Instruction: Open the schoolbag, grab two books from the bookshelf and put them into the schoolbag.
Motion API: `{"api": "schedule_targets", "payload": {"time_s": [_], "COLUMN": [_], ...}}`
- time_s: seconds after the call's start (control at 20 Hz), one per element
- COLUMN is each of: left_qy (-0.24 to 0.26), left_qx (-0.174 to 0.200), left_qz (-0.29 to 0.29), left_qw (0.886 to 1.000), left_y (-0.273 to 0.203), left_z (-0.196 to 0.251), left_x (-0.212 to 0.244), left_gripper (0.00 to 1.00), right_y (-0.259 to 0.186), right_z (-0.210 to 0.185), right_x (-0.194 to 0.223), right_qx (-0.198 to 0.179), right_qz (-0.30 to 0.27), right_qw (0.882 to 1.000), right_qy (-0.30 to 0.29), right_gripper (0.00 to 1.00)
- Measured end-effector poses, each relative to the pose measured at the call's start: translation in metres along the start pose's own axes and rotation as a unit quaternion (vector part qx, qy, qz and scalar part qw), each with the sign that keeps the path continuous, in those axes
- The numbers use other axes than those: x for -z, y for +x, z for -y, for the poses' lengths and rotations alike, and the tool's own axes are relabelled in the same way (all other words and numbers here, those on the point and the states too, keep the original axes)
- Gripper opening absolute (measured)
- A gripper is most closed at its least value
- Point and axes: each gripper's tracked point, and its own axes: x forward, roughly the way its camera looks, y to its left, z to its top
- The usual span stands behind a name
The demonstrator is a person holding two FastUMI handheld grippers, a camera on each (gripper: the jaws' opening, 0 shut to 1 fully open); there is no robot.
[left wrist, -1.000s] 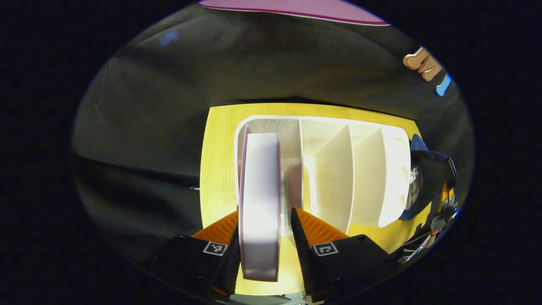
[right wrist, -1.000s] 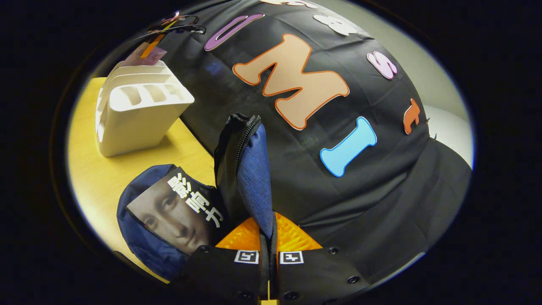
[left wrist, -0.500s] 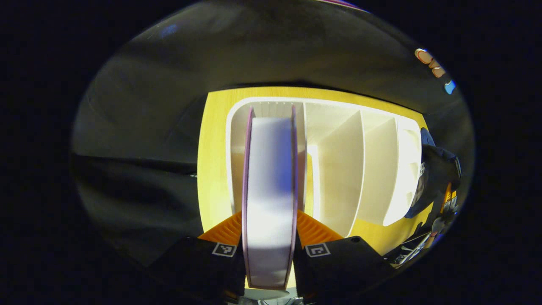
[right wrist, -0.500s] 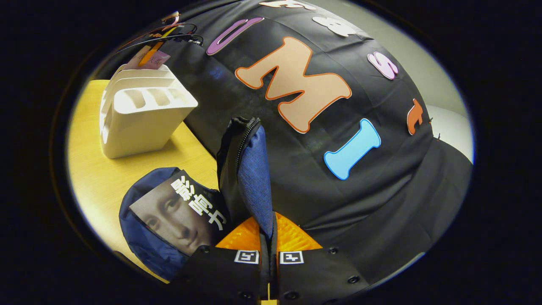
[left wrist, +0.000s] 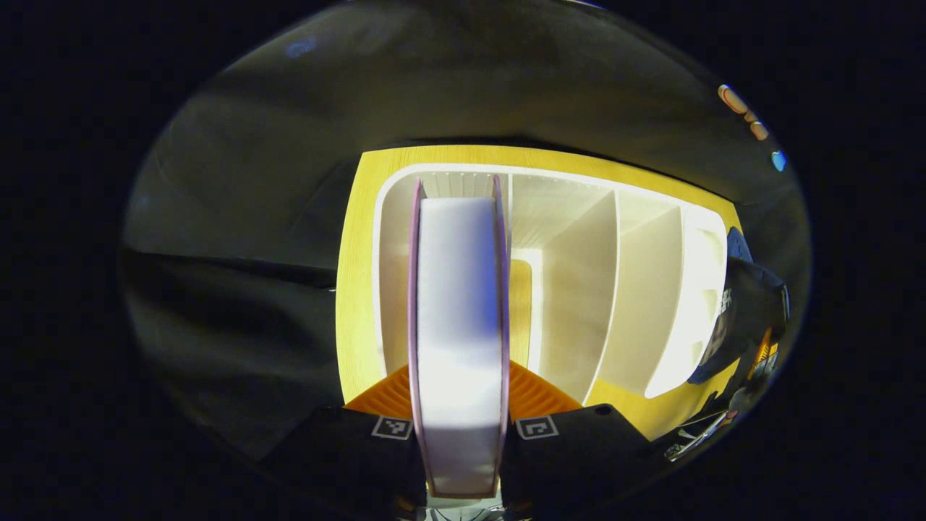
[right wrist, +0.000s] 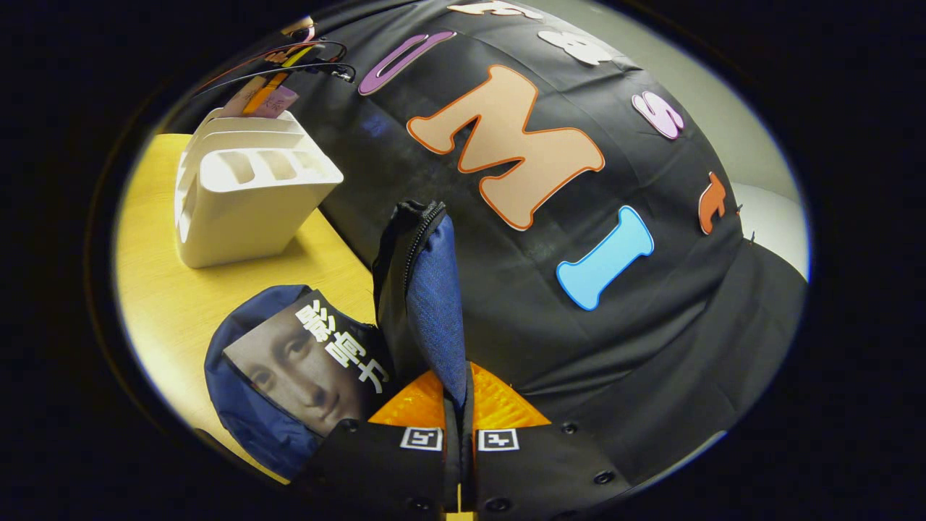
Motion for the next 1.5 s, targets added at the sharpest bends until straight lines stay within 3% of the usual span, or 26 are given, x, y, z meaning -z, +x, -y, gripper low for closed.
{"api": "schedule_targets", "payload": {"time_s": [0.55, 0.85, 1.05, 1.15, 1.3, 1.5], "left_qy": [0.01, 0.002, -0.011, -0.013, -0.021, -0.012], "left_qx": [-0.04, -0.022, 0.052, 0.099, 0.181, 0.26], "left_qz": [0.041, 0.077, 0.115, 0.124, 0.132, 0.153], "left_qw": [0.998, 0.997, 0.992, 0.987, 0.974, 0.953], "left_y": [-0.109, -0.178, -0.213, -0.216, -0.212, -0.194], "left_z": [0.004, 0.036, 0.094, 0.128, 0.184, 0.251], "left_x": [0.028, 0.049, 0.056, 0.061, 0.061, 0.06], "left_gripper": [0.38, 0.36, 0.36, 0.36, 0.37, 0.36], "right_y": [-0.002, -0.003, -0.006, -0.007, -0.007, -0.007], "right_z": [-0.001, -0.001, 0.0, -0.001, -0.001, 0.003], "right_x": [0.001, 0.0, 0.001, 0.0, 0.0, 0.001], "right_qx": [-0.009, -0.015, -0.018, -0.021, -0.025, -0.026], "right_qz": [0.012, 0.02, 0.021, 0.022, 0.023, 0.022], "right_qw": [1.0, 1.0, 1.0, 1.0, 0.999, 0.999], "right_qy": [0.001, -0.004, 0.003, 0.005, 0.008, 0.015], "right_gripper": [0.01, 0.01, 0.04, 0.01, 0.04, 0.04]}}
